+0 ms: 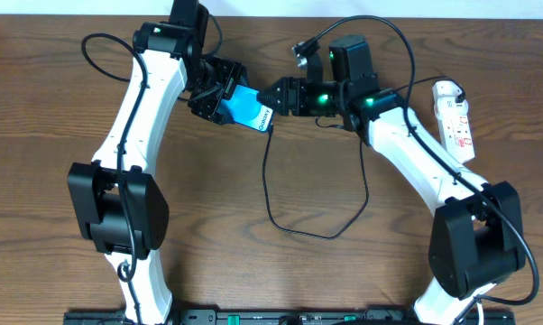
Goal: Plug charger to phone and switch on socket
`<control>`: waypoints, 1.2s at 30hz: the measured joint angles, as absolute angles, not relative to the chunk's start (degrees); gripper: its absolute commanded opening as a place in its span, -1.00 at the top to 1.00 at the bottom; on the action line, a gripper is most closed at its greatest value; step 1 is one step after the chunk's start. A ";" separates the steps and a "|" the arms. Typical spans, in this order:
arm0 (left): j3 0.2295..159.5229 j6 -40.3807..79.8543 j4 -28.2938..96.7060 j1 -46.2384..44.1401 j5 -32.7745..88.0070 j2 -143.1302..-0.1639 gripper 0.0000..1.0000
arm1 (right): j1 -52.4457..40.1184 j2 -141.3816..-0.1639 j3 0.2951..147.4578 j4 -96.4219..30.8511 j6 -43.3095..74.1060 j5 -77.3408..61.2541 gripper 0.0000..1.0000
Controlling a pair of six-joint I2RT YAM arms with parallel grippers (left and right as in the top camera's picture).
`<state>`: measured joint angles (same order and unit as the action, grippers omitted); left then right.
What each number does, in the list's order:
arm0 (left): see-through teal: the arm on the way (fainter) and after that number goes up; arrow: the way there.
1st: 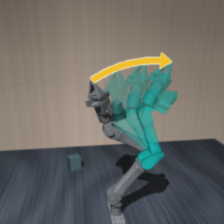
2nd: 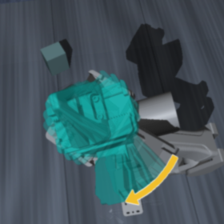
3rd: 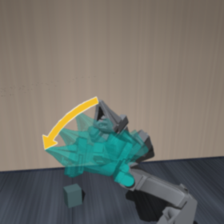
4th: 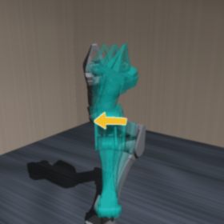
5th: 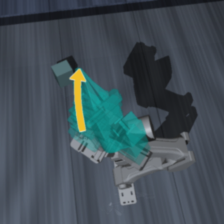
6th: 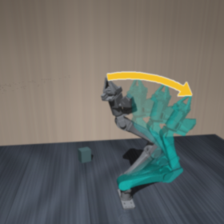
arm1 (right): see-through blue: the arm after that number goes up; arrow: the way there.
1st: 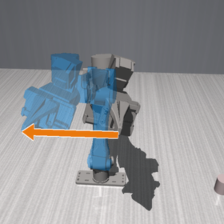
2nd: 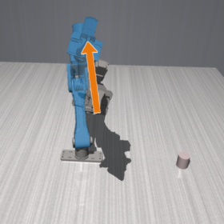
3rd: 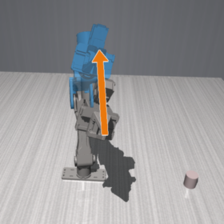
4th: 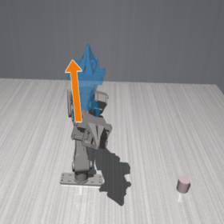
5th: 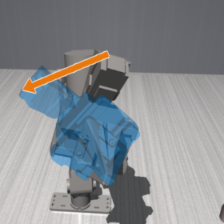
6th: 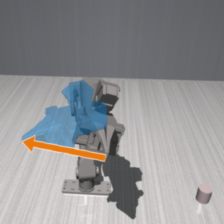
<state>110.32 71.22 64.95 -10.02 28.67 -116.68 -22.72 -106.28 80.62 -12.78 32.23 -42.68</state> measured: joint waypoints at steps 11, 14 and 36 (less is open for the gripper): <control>110.32 73.54 64.40 -10.02 35.20 -116.68 -0.35 | -25.82 -106.28 80.62 -12.86 34.50 -39.18 0.05; 110.32 73.76 64.27 -10.02 36.34 -116.68 -0.34 | -26.15 -106.28 80.62 -12.93 35.00 -38.61 0.11; 110.32 75.22 64.01 -9.98 40.80 -116.68 -0.34 | -26.24 -106.28 80.62 -13.45 35.83 -36.62 0.68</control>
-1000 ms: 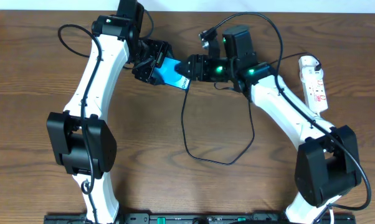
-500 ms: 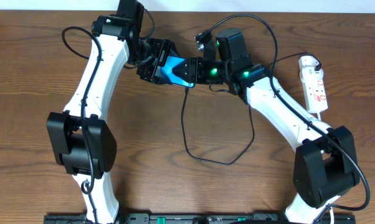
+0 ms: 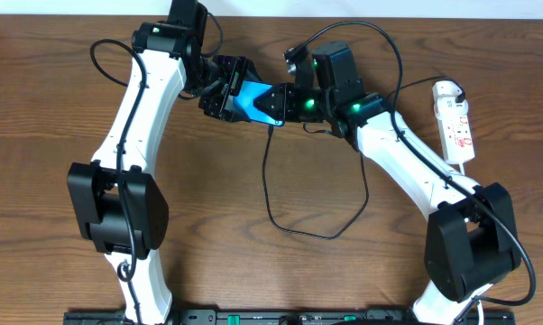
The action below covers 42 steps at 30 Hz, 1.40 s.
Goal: Plug charger to phone and switch on socket
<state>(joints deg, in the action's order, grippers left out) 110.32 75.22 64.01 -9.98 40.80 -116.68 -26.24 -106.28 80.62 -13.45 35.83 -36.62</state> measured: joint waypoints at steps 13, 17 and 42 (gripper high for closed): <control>110.32 75.31 63.75 -9.98 42.78 -116.68 -0.35 | -26.28 -106.59 80.58 -13.63 36.21 -35.79 0.98; 110.32 75.31 63.72 -9.98 43.24 -116.68 -0.35 | -26.28 -106.59 80.58 -13.43 36.27 -35.73 0.98; 110.32 66.17 57.80 -9.98 35.09 -116.68 -0.36 | -17.39 -106.63 80.55 -11.49 75.37 -32.51 0.97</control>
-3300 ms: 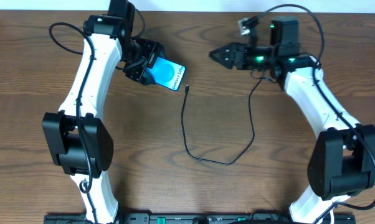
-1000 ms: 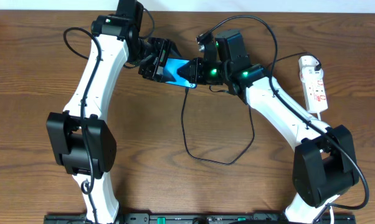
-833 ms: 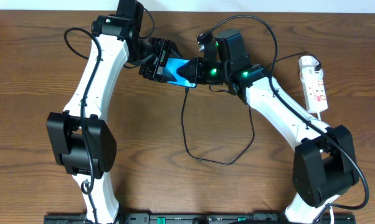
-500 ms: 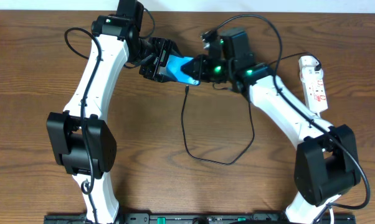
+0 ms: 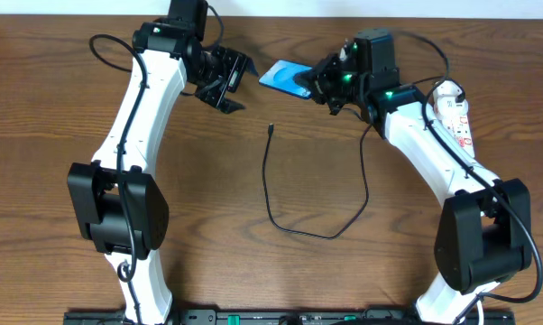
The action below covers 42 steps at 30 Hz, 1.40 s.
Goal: Plug charger to phone and switch on socket
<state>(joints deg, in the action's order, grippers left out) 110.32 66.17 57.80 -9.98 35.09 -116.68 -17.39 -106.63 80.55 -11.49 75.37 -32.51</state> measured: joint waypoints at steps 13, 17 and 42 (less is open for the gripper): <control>110.32 66.28 52.77 -9.93 33.89 -116.66 -0.36 | -20.14 -106.94 80.44 -0.30 94.67 -33.39 0.97; 110.32 69.10 51.96 -9.87 34.13 -116.66 -0.35 | -21.04 -107.20 80.40 0.93 96.88 -33.45 0.97; 110.32 81.21 39.99 -9.87 40.99 -116.66 -0.05 | -23.57 -107.42 80.16 10.31 108.68 -36.40 0.97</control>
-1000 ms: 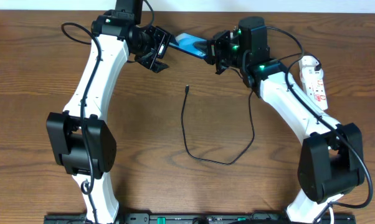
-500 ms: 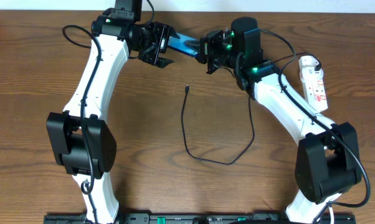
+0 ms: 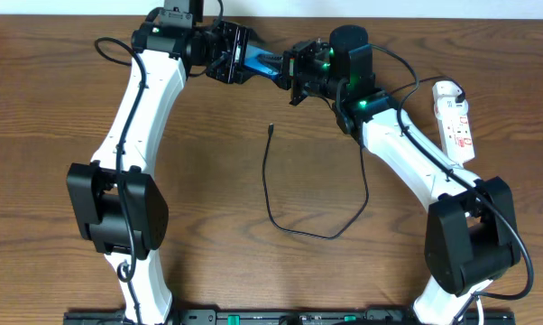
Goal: Plug charger to phone and switch on socket
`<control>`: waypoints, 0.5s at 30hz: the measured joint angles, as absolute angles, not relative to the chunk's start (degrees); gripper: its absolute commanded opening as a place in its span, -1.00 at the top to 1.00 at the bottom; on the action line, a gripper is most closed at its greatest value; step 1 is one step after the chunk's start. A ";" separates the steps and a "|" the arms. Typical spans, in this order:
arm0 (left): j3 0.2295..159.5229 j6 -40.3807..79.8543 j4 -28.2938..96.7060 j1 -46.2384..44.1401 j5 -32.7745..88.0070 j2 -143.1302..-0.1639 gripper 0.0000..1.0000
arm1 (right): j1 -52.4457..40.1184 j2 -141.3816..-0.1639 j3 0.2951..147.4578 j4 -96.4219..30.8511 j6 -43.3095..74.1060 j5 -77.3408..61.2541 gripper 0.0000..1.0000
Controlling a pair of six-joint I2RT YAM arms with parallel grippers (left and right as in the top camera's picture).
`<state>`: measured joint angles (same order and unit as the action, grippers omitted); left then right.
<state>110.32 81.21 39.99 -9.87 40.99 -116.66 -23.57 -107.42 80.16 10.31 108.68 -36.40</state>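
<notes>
The blue phone hangs above the far edge of the table, between the two grippers. My left gripper has its fingers round the phone's left end. From the other side, my right gripper is shut on its right end. The black charger cable lies looped on the table, and its free plug end rests bare on the wood below the phone, held by nothing. At the right edge lies the white socket strip; its switch is too small to read.
Both arm bases stand at the near left and near right. The right arm's own black wires arch over its wrist near the strip. The wooden table's far edge runs just behind the grippers.
My right gripper has moved left with the phone, and the left gripper, which stood open and apart from it, now has the phone's left end between its fingers. The cable has not moved.
First my left gripper held the phone at mid-table with the right gripper at its free end. Both then sat further back, still together on it. After that the right gripper alone held it and the left stood open. Now both are on it at the far edge.
</notes>
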 measured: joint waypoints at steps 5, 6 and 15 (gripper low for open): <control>110.32 81.23 37.41 -9.87 42.09 -116.66 0.07 | -23.42 -107.42 80.16 10.55 109.12 -36.18 0.97; 110.32 81.21 37.10 -9.87 42.15 -116.66 0.08 | -23.33 -107.42 80.16 10.68 109.21 -36.10 0.97; 110.26 81.19 33.74 -9.80 43.46 -116.66 0.14 | -22.74 -107.42 80.18 12.23 110.69 -35.70 0.98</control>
<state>110.26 81.19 33.74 -9.80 43.46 -116.66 -22.74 -107.42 80.18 12.23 110.69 -35.70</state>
